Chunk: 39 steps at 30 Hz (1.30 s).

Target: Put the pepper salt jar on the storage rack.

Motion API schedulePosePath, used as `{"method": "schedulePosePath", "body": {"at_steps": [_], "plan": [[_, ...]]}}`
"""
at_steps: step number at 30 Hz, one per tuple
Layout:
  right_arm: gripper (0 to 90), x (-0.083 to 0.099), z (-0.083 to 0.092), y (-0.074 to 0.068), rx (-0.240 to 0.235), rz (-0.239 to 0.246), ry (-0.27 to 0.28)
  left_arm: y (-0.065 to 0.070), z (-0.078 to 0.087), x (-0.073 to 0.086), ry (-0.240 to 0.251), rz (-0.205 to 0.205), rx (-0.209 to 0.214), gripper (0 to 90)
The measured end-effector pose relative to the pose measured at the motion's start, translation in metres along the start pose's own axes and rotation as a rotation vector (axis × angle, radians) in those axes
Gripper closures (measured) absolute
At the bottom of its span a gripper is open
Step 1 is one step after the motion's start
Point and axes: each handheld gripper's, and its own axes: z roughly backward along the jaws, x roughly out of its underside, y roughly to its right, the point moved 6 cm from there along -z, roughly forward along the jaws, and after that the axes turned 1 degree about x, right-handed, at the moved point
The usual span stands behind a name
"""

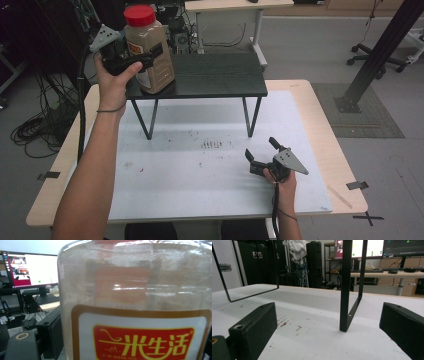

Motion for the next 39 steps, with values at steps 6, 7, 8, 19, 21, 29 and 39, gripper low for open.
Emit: {"method": "schedulePosePath", "body": {"at_steps": [6, 7, 8, 19, 21, 29, 39], "plan": [[1.2, 0.000, 0.000, 0.000, 0.000, 0.001, 0.000, 0.000, -0.001, 0.000, -0.001, 0.008, 0.006, 9.6], [1.2, 0.000, 0.000, 0.000, 0.000, 0.001, 0.000, 0.001, -0.001, 0.000, -0.002, 0.011, 0.010, 9.3], [1.2, 0.000, 0.000, 0.000, 0.000, 0.001, 0.000, 0.000, -0.001, 0.000, -0.004, 0.013, 0.009, 8.6], [1.2, 0.000, 0.000, 0.000, 0.000, 0.001, 0.001, 0.000, 0.000, -0.001, -0.001, 0.027, 0.022, 0.2], [1.2, 0.000, 0.000, 0.000, 0.000, 0.001, 0.002, 0.000, 0.001, -0.001, 0.001, 0.021, 0.022, 0.2], [1.2, 0.000, 0.000, 0.000, 0.001, 0.001, 0.003, 0.000, 0.004, -0.003, -0.002, 0.018, 0.014, 0.2], [1.2, 0.000, 0.000, 0.000, 0.001, 0.003, 0.003, -0.001, 0.013, -0.006, -0.018, -0.010, 0.002, 0.2]]}}
